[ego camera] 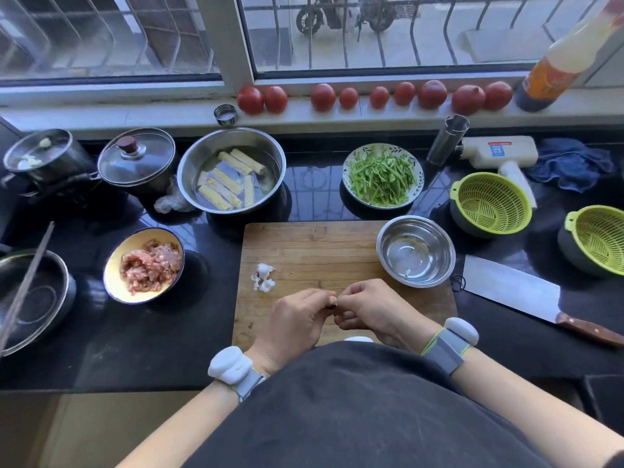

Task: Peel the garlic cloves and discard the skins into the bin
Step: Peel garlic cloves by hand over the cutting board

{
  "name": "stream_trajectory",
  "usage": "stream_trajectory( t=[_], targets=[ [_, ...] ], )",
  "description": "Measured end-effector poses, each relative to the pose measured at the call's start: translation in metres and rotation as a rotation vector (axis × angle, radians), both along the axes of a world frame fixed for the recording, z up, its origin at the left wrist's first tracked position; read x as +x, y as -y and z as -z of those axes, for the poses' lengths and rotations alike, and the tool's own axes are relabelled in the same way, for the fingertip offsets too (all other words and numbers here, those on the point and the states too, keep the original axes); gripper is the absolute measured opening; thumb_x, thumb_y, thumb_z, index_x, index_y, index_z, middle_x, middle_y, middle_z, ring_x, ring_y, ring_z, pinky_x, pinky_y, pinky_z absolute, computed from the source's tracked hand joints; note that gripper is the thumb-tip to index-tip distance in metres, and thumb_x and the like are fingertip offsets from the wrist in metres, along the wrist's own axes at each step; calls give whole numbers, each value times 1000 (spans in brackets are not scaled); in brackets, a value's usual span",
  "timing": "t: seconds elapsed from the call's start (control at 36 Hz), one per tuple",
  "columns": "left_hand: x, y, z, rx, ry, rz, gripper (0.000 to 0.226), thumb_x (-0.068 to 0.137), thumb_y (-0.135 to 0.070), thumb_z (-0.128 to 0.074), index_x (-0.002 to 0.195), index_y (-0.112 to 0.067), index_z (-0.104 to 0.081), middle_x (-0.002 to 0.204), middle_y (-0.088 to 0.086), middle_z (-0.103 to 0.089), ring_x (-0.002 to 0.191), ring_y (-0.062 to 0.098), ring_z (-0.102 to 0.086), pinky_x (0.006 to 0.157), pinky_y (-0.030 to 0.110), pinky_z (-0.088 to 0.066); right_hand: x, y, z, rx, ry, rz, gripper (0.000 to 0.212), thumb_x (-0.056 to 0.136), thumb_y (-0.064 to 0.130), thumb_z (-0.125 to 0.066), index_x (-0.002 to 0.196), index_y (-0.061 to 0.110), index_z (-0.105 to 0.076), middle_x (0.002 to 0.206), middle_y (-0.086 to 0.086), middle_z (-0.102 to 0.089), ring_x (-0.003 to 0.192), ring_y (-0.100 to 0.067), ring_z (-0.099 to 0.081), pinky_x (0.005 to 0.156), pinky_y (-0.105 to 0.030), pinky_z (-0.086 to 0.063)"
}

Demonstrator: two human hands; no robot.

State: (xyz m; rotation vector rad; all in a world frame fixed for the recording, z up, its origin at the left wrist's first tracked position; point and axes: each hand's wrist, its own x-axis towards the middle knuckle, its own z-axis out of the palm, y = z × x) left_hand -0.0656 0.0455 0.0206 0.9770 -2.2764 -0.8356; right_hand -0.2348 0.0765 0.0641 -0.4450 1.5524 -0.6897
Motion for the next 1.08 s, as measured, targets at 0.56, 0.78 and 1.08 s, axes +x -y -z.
stream_trajectory(
  t=[0.56,0.78,1.08],
  targets=[
    [-6,-7,-6,1134,-545,-444,20,97,7,-55,106,-2,-70,90,9,-76,92,25,-75,79,25,-60,-6,-4,28,-47,-526,-401,18,92,8,-54,89,18,-69,77,0,-67,61,-15,-56,68,-37,-58],
    [-5,-9,-8,994,-405,-393,21,92,5,-64,102,-11,-73,87,2,-79,87,14,-75,79,23,-58,0,-1,10,-148,-159,-147,13,94,5,-64,92,-6,-70,74,-13,-65,60,-18,-60,56,-29,-55],
    [-2,-8,-7,763,-261,-320,28,87,4,-71,96,-21,-76,98,4,-77,91,11,-74,83,22,-57,-1,-3,5,-156,-77,-116,10,93,0,-65,94,-9,-70,74,-14,-66,62,-21,-64,59,-29,-59]
  ],
)
